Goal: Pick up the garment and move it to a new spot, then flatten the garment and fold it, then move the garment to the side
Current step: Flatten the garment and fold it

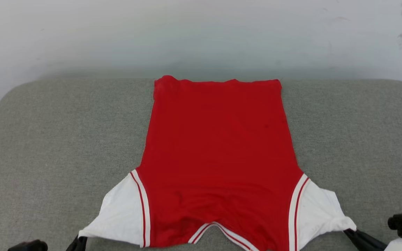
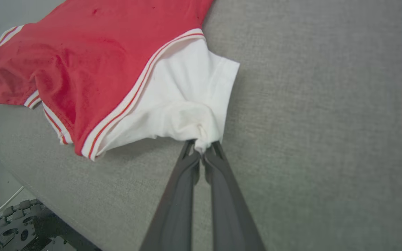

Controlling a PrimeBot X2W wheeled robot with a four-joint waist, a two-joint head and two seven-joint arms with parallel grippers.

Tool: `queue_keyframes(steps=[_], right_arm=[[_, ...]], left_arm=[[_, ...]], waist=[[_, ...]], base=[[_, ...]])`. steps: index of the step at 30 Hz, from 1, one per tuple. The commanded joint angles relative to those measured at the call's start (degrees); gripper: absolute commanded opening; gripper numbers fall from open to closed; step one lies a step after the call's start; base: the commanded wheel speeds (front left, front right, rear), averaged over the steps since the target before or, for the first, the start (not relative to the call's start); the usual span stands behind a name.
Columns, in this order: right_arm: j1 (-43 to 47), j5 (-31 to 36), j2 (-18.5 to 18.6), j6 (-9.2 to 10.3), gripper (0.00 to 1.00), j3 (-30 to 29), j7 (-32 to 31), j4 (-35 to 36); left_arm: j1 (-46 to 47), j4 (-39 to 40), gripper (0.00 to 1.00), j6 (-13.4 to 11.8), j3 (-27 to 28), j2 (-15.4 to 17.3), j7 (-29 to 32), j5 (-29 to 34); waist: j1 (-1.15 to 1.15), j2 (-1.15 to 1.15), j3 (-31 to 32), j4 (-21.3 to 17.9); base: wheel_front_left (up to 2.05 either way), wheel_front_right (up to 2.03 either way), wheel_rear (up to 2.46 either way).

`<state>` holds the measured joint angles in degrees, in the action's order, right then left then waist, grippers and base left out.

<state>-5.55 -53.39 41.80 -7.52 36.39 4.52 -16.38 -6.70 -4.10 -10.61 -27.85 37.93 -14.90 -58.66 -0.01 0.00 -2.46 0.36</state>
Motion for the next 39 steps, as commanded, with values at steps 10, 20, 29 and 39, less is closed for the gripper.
queue_keyframes(steps=[10,20,29,39], right_arm=[[13.81,2.34,0.14,0.07,0.0,-7.47,-3.72,2.68],[17.61,5.45,-4.15,0.07,1.0,-17.24,-6.08,6.3],[11.77,10.77,-4.87,0.05,1.0,-31.08,-9.41,18.02],[-12.66,15.91,-3.46,0.05,1.0,-34.97,-24.91,23.01]], left_arm=[[-8.56,-0.81,0.0,0.41,2.08,-2.19,-0.42,-1.25],[-7.2,-2.59,0.0,1.74,2.51,-4.62,-0.43,1.02],[-4.26,0.18,0.0,1.76,2.37,-6.12,-0.42,4.49],[3.22,2.85,0.0,2.78,0.88,-8.9,-0.42,9.27]], waist=[[0.01,0.0,1.02,-0.21],[0.01,0.0,0.85,0.41],[0.01,0.0,-1.5,3.26],[0.01,0.0,-9.56,10.9]], base=[[0.0,0.0,0.0],[0.0,0.0,0.0],[0.0,0.0,0.0],[0.0,0.0,0.0]])
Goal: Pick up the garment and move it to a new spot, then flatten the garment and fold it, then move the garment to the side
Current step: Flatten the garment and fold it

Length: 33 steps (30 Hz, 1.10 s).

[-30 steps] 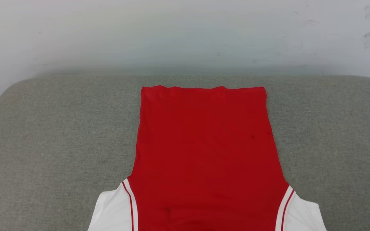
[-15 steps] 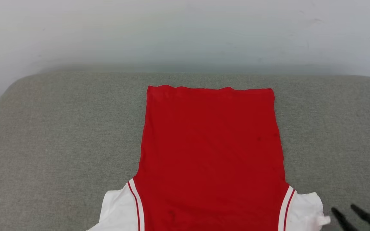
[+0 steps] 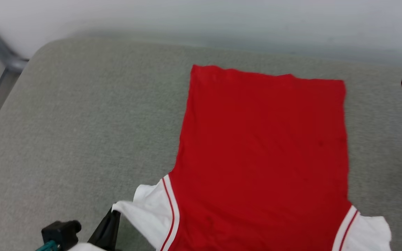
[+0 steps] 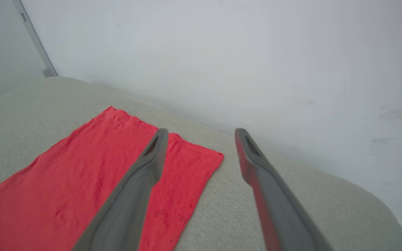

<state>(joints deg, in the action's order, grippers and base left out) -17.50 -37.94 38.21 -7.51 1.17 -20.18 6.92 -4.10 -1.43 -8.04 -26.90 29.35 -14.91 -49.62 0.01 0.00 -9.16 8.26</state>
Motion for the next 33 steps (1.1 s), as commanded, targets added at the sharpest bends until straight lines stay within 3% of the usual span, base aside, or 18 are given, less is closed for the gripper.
queue_keyframes(steps=[1,9,14,17,26,33], right_arm=[[-3.45,0.94,0.68,0.04,1.0,1.14,-2.35,-1.02],[-21.38,3.76,3.54,0.06,1.0,6.38,-23.32,-12.85],[-27.95,5.48,6.13,0.05,1.0,8.86,-38.01,-19.99],[-30.78,6.6,5.83,0.05,1.0,8.88,-43.61,-22.34],[-35.82,10.68,3.28,0.05,1.0,9.04,-50.09,-26.48],[-30.68,10.81,1.91,0.04,1.0,10.66,-52.36,-29.16]], left_arm=[[1.48,0.3,0.0,0.3,-0.03,-0.83,-0.41,0.64],[6.48,0.22,0.0,2.08,-1.34,-4.18,-0.28,3.79],[8.36,0.41,0.0,3.02,-1.51,-6.42,-0.28,5.53],[9.23,0.31,0.0,3.66,-1.47,-7.65,-0.28,6.41],[11.66,-0.78,0.0,6.09,-0.72,-10.83,-0.28,8.82],[12.61,-2.2,0.0,7.88,0.56,-12.98,-0.25,10.52]], waist=[[-0.01,0.0,-3.7,3.84],[-0.01,0.0,-9.57,9.31],[-0.01,0.0,-12.82,11.36],[-0.01,0.0,-14.96,12.09],[-0.01,0.0,-21.31,13.5],[-0.01,0.0,-24.09,13.96]], base=[[0.0,0.0,0.0],[0.0,0.0,0.0],[0.0,0.0,0.0],[0.0,0.0,0.0],[0.0,0.0,0.0],[0.0,0.0,0.0]])
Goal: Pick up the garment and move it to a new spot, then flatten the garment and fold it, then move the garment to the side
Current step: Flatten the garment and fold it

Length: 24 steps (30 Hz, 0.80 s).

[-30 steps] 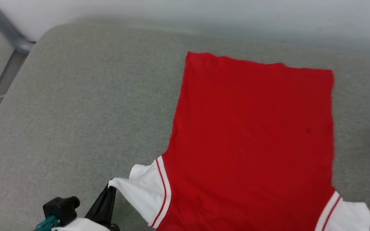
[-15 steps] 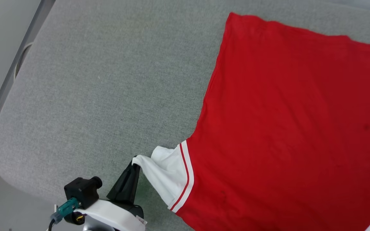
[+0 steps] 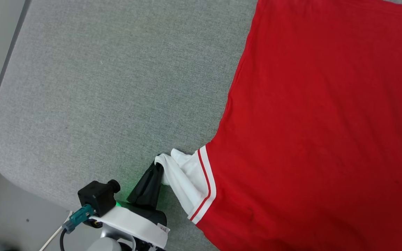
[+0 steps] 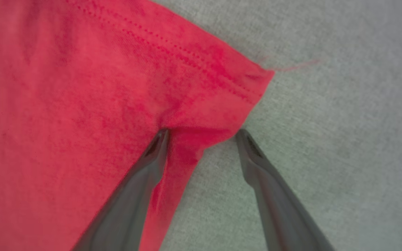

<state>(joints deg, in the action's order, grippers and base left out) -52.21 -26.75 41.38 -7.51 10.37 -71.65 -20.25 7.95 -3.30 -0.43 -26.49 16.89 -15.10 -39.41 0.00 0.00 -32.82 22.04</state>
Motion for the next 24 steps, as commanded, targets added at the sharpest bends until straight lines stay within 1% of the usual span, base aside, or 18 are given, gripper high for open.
queue_keyframes(steps=[1,5,6,7,8,12,16,18,24], right_arm=[[5.17,-0.71,-1.38,0.04,1.0,1.48,-1.28,-2.31],[7.19,-1.58,-1.36,0.04,1.0,0.6,-1.7,-2.55],[7.27,-1.54,-1.03,0.04,0.87,0.31,-1.68,-2.57],[7.13,-1.37,-0.78,0.04,0.25,-0.29,-1.42,-2.41],[6.82,-0.86,-0.61,0.04,0.0,-0.67,-1.0,-2.04],[4.8,-0.2,-0.71,0.05,0.0,-1.27,1.43,-0.69],[2.51,-0.73,-2.24,0.04,0.0,-1.28,5.94,-0.03],[1.85,-1.8,-3.57,0.04,0.0,-1.8,8.82,-0.06],[4.18,-4.95,-2.13,0.05,0.0,-0.01,14.93,0.82]], left_arm=[[0.46,-0.52,0.0,0.46,0.31,-0.71,-0.05,0.54],[0.24,-1.12,0.0,1.04,0.92,-1.15,-0.04,1.06],[0.18,-1.3,0.0,1.25,1.14,-1.26,-0.04,1.26],[0.11,-1.47,0.0,1.34,1.38,-1.37,-0.04,1.42],[0.05,-1.6,0.0,1.48,1.62,-1.5,-0.04,1.48],[-0.48,-2.17,0.0,1.85,2.4,-1.65,-0.04,1.94],[-1.22,-2.58,0.0,2.18,3.3,-1.65,-0.04,2.16],[-1.78,-2.77,0.0,2.06,3.96,-1.43,-0.05,2.26],[-3.78,-3.16,0.0,1.17,5.37,-0.31,-0.04,1.96]], waist=[[0.0,0.0,-0.52,0.2],[0.0,0.0,-0.63,0.13],[0.0,0.0,-0.62,0.07],[0.0,0.0,-0.54,-0.01],[0.0,0.0,-0.41,-0.1],[0.0,0.0,0.62,-0.87],[0.0,0.0,2.89,-2.1],[0.0,0.0,4.56,-3.01],[0.0,0.0,9.55,-6.33]], base=[[0.0,0.0,0.0],[0.0,0.0,0.0],[0.0,0.0,0.0],[0.0,0.0,0.0],[0.0,0.0,0.0],[0.0,0.0,0.0],[0.0,0.0,0.0],[0.0,0.0,0.0],[0.0,0.0,0.0]])
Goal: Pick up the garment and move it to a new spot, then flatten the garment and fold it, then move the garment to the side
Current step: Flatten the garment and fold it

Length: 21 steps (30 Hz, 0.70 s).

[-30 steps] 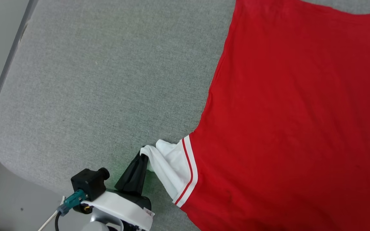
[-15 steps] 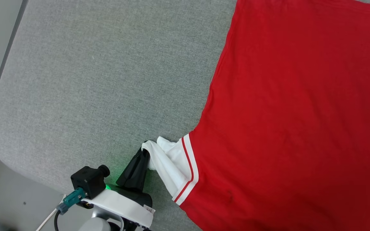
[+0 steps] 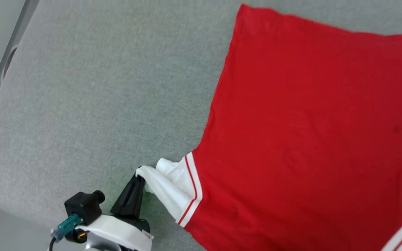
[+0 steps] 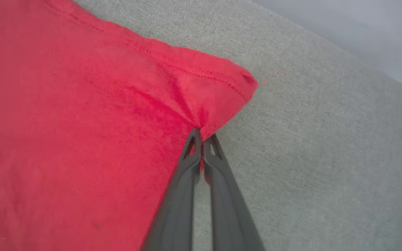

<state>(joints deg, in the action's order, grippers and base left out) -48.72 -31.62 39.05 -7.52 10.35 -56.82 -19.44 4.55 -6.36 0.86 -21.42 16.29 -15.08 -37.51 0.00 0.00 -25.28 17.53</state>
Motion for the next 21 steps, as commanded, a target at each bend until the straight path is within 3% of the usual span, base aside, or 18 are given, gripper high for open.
queue_keyframes(steps=[1,13,21], right_arm=[[1.38,-0.9,0.84,0.06,0.0,0.15,0.72,0.58],[21.23,-10.75,6.33,0.06,0.0,-2.05,8.51,13.99],[39.72,-12.54,6.07,0.06,0.0,-6.96,9.36,22.72]], left_arm=[[-0.78,-0.13,0.0,-0.24,0.44,0.52,-0.04,-0.01],[-6.52,0.88,0.0,-2.71,2.28,3.4,0.86,-1.08],[-10.46,2.18,0.0,-4.35,3.75,5.15,1.54,-2.1]], waist=[[0.0,0.0,2.69,-2.32],[0.0,0.0,11.32,-8.45],[0.0,0.0,15.26,-12.61]], base=[[0.0,0.0,0.0],[0.0,0.0,0.0],[0.0,0.0,0.0]])
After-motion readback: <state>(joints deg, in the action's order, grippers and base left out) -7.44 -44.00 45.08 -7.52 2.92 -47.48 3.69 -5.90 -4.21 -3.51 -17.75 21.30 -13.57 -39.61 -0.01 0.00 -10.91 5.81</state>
